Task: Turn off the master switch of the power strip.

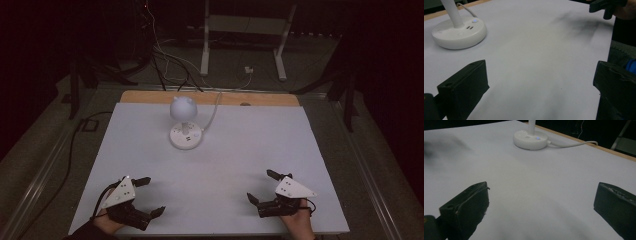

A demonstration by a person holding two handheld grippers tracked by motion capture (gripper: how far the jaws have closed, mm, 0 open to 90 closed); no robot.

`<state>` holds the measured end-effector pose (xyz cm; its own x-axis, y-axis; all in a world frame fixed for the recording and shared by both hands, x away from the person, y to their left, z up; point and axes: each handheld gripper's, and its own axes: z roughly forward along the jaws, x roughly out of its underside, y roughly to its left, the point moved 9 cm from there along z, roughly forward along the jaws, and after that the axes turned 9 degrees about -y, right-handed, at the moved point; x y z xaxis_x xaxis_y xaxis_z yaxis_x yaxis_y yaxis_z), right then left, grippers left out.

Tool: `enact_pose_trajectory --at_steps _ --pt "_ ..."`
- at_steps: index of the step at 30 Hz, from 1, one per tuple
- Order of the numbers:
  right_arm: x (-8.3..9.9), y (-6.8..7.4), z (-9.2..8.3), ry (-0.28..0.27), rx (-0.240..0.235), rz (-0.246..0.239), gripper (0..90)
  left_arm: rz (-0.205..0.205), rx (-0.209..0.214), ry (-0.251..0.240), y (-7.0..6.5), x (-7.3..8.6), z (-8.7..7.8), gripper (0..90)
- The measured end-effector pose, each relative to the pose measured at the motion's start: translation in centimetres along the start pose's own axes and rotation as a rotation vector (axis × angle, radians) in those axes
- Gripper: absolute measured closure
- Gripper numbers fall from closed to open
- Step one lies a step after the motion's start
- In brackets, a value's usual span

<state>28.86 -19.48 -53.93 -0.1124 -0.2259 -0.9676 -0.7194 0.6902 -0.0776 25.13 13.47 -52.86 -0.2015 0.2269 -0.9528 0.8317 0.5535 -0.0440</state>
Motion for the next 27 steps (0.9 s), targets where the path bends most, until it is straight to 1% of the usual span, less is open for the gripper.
enact_pose_trajectory --at_steps 1,4,5,10,12,15,19,23,27 --pt "0.0 0.0 0.0 0.0 0.0 0.0 0.0 0.003 -0.002 0.001 0.1 -0.1 0.0 0.3" --pt "0.0 0.0 0.0 0.001 -0.002 0.002 0.0 -0.015 -0.003 -0.004 0.2 -0.5 0.2 0.3" --pt "0.0 0.1 0.0 -0.001 -0.003 0.001 0.0 -0.016 0.001 -0.007 0.2 -0.7 0.3 0.3" --pt "-0.2 0.2 -0.1 -0.011 -0.002 -0.005 0.0 -0.022 -0.003 -0.018 0.4 -1.3 0.7 0.3" --pt "-0.3 0.1 -0.1 -0.013 0.001 -0.004 0.0 -0.02 -0.005 -0.015 0.5 -1.6 1.0 0.3" --pt "-0.2 0.0 -0.1 -0.011 0.002 0.0 0.0 -0.028 -0.012 -0.023 0.6 -2.0 1.3 0.3" --pt "-0.2 0.0 -0.1 -0.012 0.003 -0.003 0.0 -0.029 -0.018 -0.035 0.8 -2.7 1.7 0.3" --pt "-0.2 0.1 -0.1 -0.007 0.002 -0.005 0.0 -0.036 -0.011 -0.042 0.9 -3.3 2.1 0.3" --pt "-0.1 0.1 -0.1 -0.006 0.001 0.001 0.0 -0.042 -0.016 -0.059 1.0 -4.0 2.5 0.3"
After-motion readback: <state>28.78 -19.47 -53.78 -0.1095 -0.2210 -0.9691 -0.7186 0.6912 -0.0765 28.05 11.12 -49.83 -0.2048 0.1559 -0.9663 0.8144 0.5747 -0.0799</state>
